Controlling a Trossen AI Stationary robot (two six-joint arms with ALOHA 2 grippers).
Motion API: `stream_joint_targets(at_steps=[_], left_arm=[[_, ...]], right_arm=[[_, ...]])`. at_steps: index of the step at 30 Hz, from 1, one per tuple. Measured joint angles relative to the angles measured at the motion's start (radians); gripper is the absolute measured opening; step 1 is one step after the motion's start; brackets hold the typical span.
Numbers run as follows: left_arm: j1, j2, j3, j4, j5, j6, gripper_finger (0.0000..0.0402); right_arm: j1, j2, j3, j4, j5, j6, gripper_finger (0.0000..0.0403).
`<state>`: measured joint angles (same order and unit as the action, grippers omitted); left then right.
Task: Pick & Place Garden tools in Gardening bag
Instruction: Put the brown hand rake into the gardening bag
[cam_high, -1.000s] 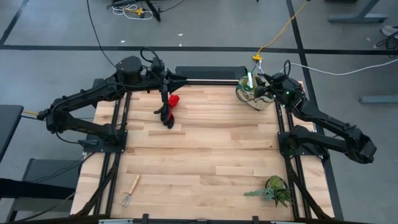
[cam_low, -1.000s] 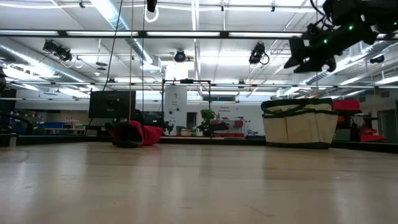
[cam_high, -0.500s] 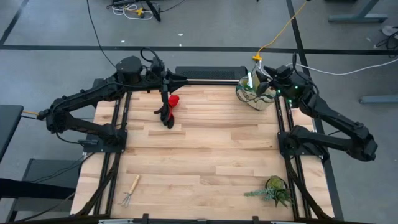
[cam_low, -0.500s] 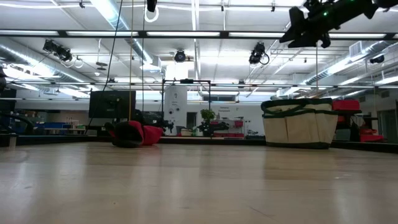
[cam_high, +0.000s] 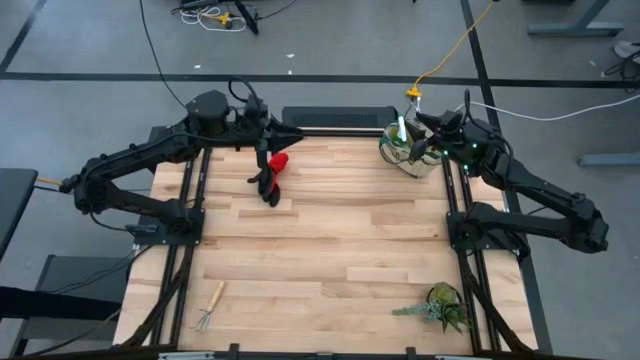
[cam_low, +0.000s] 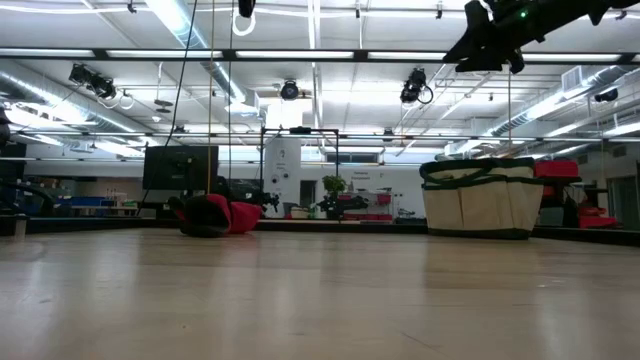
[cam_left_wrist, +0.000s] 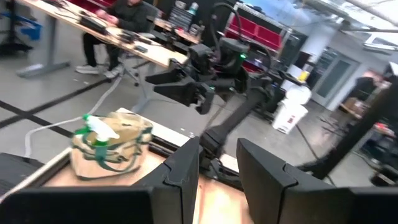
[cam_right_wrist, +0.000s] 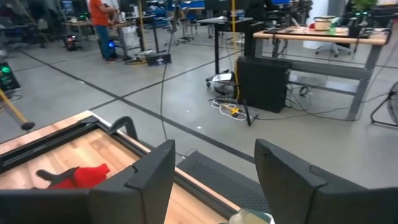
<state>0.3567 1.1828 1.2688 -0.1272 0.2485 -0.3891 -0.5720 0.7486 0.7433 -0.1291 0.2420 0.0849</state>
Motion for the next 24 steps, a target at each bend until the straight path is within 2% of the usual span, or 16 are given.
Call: stream_joint_targets(at_steps=[6, 13, 24], left_arm=[[-0.068, 0.000, 0.000, -0.034, 0.007, -0.013, 0.0115], [-0.170, 0.000, 0.000, -0.211, -0.066, -0.061, 0.0115], [-0.331, 0.000, 0.000, -0.403, -0.110, -0.097, 0.0115]], right_arm=[[0.037, 0.000, 0.000, 0.001, 0.001, -0.001, 0.0222], [0.058, 0.000, 0.000, 0.001, 0.002, -0.003, 0.0222], [0.066, 0.000, 0.000, 0.002, 0.003, -0.002, 0.0222]])
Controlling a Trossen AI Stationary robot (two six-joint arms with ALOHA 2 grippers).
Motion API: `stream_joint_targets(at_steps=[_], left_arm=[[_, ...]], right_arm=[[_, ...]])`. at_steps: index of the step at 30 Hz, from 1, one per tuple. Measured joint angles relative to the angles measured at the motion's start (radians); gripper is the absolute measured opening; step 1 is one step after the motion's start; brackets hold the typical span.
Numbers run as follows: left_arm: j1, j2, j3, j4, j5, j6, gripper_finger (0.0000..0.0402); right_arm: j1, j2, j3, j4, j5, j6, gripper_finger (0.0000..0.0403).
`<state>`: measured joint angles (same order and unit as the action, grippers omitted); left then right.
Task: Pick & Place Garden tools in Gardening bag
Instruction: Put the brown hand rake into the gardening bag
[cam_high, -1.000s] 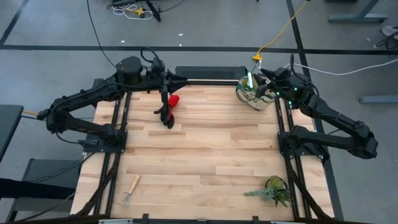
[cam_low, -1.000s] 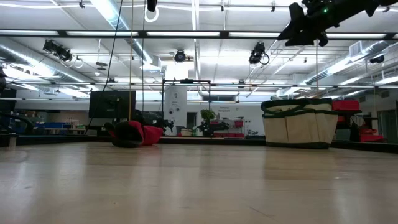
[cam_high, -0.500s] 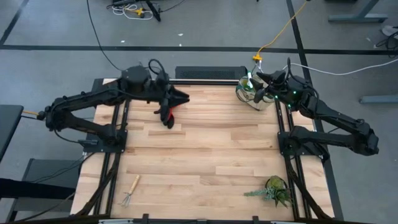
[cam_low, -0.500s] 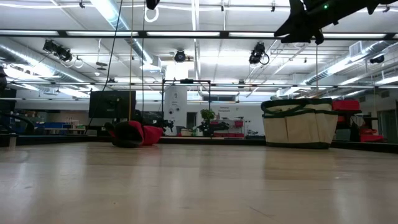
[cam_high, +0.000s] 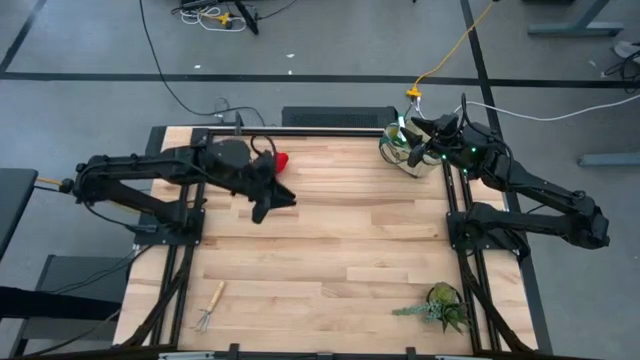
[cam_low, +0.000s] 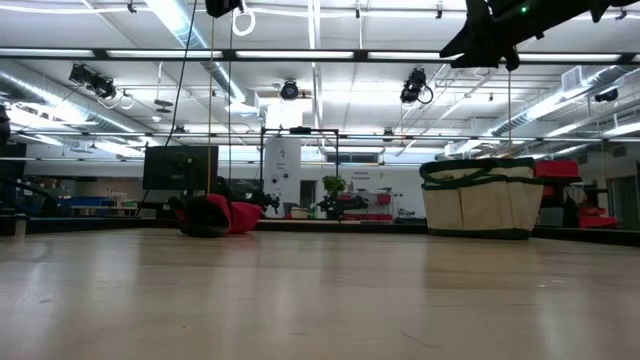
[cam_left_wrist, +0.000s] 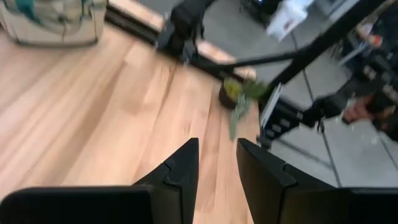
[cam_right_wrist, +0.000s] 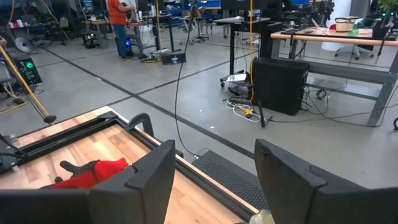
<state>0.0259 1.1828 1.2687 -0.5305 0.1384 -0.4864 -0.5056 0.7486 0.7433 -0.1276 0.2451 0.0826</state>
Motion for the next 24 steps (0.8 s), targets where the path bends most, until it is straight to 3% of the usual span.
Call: stream_joint_targets(at_steps=[16, 24], left_arm=[[-0.260, 0.000, 0.000, -0.243, -0.019, -0.157, 0.0115], [-0.385, 0.000, 0.000, -0.346, -0.011, -0.154, 0.0115]], right_arm=[[0.000, 0.000, 0.001, 0.000, -0.011, 0.002, 0.0222], [0.000, 0.000, 0.001, 0.000, -0.037, -0.001, 0.0222]])
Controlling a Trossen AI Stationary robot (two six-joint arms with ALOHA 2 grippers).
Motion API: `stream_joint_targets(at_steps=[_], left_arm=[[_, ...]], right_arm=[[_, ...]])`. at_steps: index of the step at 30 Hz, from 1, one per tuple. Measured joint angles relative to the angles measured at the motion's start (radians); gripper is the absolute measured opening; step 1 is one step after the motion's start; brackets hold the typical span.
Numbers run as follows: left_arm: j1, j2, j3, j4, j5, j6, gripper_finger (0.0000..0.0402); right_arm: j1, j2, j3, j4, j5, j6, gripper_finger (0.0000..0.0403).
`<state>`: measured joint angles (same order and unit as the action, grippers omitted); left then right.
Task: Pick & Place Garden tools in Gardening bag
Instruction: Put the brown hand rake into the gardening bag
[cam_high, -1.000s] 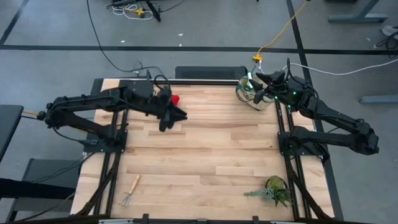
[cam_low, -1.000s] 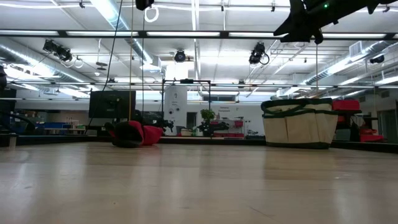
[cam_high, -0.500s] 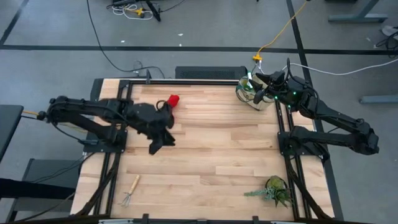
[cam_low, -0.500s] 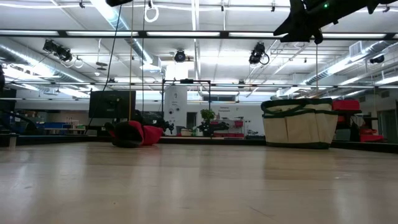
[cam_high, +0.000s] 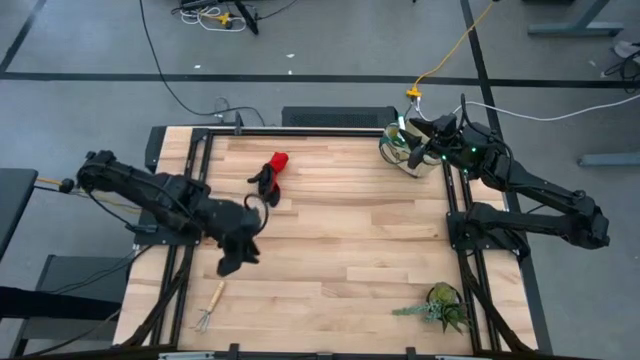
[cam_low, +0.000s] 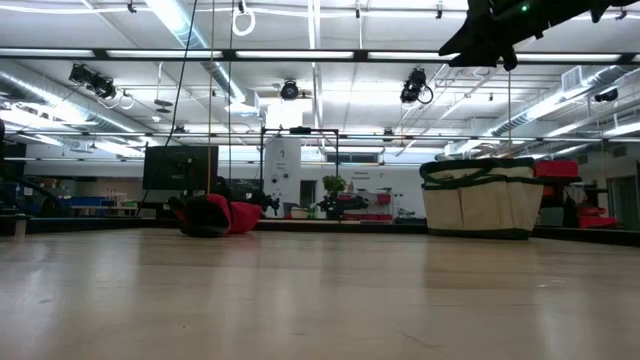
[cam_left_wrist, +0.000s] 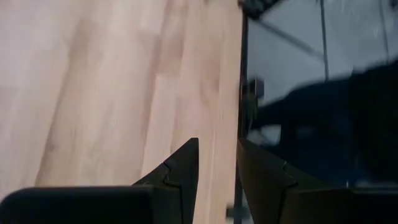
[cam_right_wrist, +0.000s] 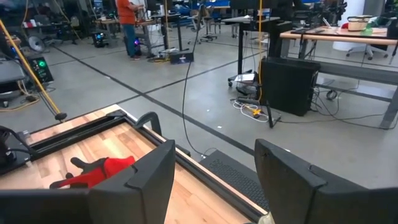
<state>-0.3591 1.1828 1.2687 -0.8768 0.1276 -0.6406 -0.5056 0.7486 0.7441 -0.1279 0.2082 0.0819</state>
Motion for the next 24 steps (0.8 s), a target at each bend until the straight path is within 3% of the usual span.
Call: stream_joint_targets(at_steps=[6, 24], left_arm=[[-0.083, 0.000, 0.000, -0.072, 0.056, 0.194, 0.0115], [-0.228, 0.008, 0.000, -0.156, 0.076, 0.802, 0.0115]], right_arm=[[0.000, 0.000, 0.000, 0.000, -0.018, 0.000, 0.0222], [0.000, 0.000, 0.000, 0.000, -0.018, -0.023, 0.0222]])
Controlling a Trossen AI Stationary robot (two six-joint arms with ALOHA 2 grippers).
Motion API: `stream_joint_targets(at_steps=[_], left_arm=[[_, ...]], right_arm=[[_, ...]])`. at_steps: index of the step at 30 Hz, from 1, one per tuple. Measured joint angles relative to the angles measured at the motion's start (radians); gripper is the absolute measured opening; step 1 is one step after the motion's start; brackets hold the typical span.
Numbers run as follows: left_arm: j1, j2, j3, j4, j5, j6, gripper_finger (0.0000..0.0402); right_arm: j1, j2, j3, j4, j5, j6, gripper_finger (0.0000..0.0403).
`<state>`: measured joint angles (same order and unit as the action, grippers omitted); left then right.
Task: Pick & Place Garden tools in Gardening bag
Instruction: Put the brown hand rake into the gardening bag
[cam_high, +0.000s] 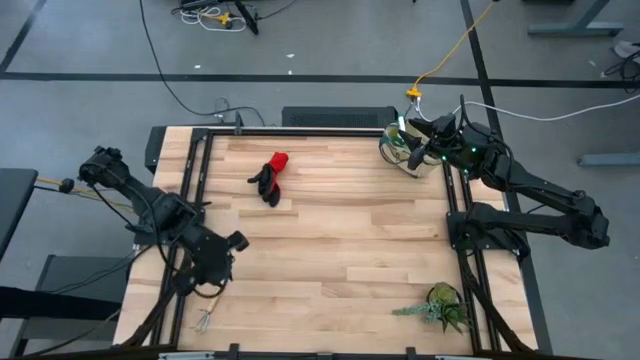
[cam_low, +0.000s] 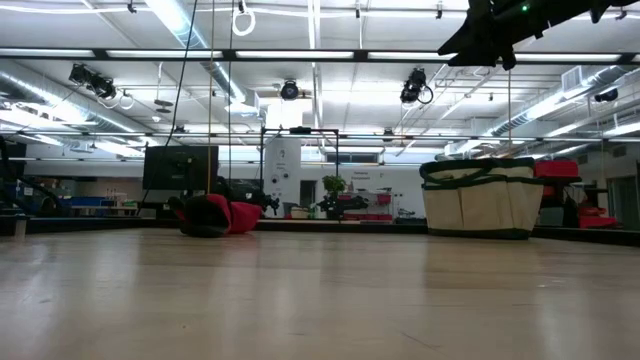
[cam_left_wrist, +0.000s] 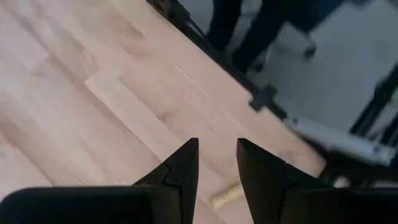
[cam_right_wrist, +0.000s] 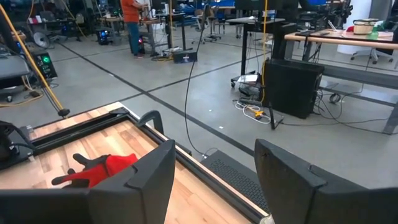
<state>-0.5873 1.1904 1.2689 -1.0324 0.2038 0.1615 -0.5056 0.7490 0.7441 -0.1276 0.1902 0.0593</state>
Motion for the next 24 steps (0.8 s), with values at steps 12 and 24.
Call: stream_joint_targets(at_steps=[12, 24], left_arm=[[-0.087, 0.022, 0.000, -0.082, -0.077, 0.140, 0.0115], [-0.170, 0.123, 0.000, -0.102, -0.102, 0.190, 0.0115]], right_arm=[[0.000, 0.000, 0.000, 0.000, 0.001, -0.017, 0.0222], [0.000, 0.000, 0.000, 0.001, 0.002, -0.016, 0.0222]])
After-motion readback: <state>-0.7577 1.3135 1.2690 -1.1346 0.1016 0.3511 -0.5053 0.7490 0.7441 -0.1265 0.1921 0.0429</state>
